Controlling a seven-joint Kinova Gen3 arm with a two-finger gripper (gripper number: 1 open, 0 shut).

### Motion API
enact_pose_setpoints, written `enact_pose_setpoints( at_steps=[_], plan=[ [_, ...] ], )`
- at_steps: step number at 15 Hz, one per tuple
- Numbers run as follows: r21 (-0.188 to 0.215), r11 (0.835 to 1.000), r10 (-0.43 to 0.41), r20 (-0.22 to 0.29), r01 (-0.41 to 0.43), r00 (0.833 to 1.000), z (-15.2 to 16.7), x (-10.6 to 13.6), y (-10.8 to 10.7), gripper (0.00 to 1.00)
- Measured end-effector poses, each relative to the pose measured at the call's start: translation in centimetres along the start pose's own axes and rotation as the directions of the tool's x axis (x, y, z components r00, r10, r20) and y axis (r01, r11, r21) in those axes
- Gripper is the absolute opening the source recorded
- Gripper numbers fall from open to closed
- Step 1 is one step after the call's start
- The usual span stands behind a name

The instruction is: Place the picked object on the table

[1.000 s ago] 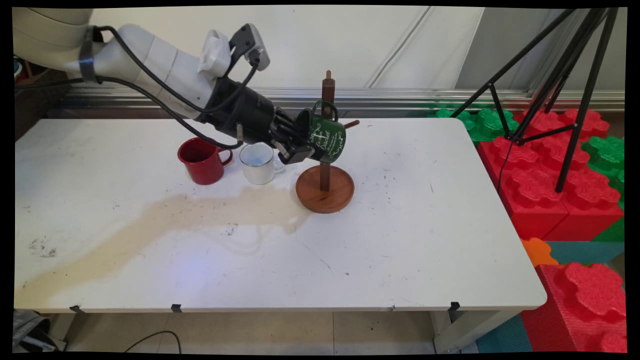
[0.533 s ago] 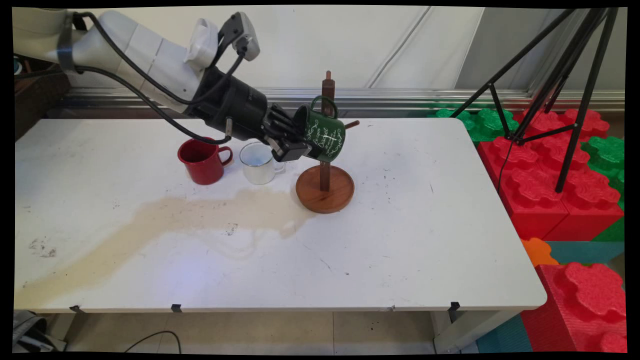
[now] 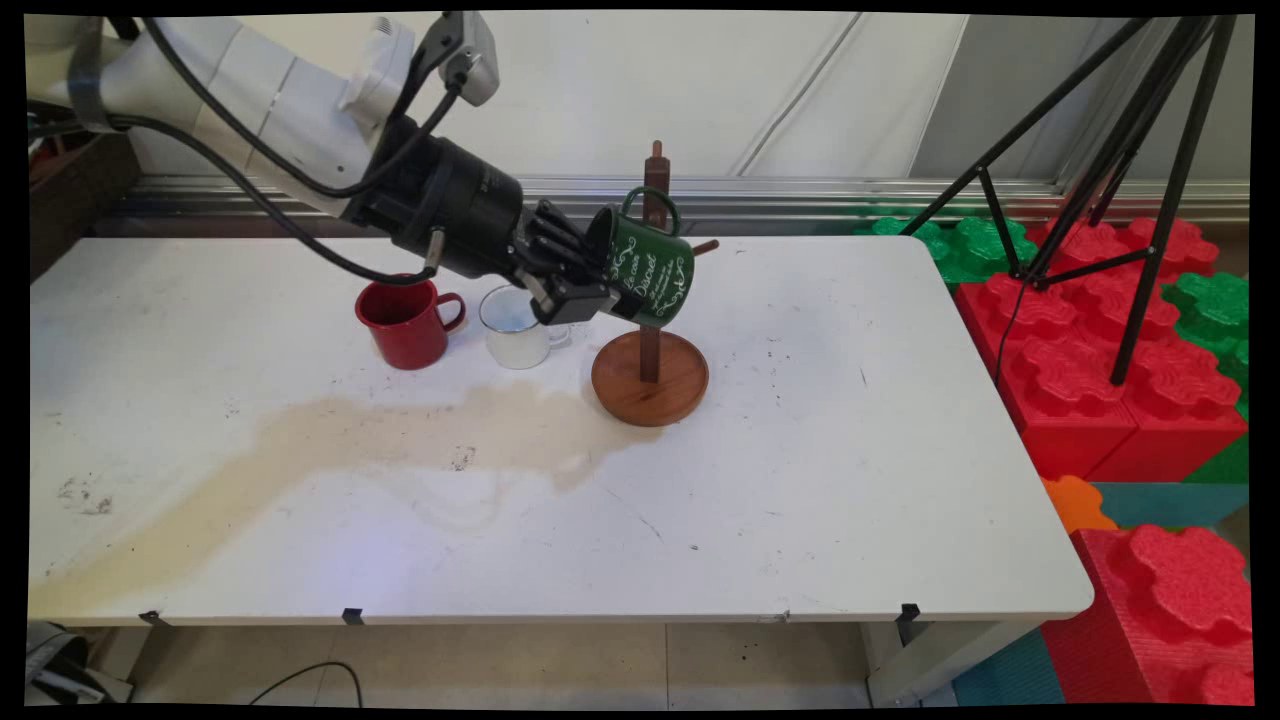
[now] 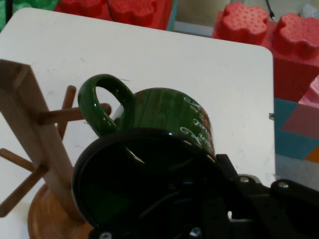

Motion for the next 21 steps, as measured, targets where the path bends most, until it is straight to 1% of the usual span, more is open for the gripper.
enact_pose_setpoints(
  at_steps=[4,6,9,10,12,15,18,21],
  plan=[
    [-0.032,0.999,0.041,0.018,-0.041,0.999,-0.7,-0.1,0.7,0.0],
    [-0.048,0.997,0.069,0.043,-0.067,0.997,-1.3,-0.4,1.2,0.0],
    [-0.053,0.994,0.1,0.088,-0.095,0.991,-2.2,-0.9,1.6,0.0],
    [-0.048,0.993,0.109,0.112,-0.104,0.988,-2.6,-1.1,1.7,0.0],
    [-0.026,0.993,0.121,0.163,-0.118,0.979,-3.6,-1.5,1.7,0.0],
    [0.029,0.99,0.128,0.247,-0.139,0.96,-4.8,-2.5,1.1,0.0],
    [0.069,0.985,0.128,0.308,-0.156,0.943,-5.4,-3.3,0.4,0.0],
    [0.094,0.979,0.134,0.363,-0.179,0.922,-5.6,-4.2,-0.4,0.0]
  ],
)
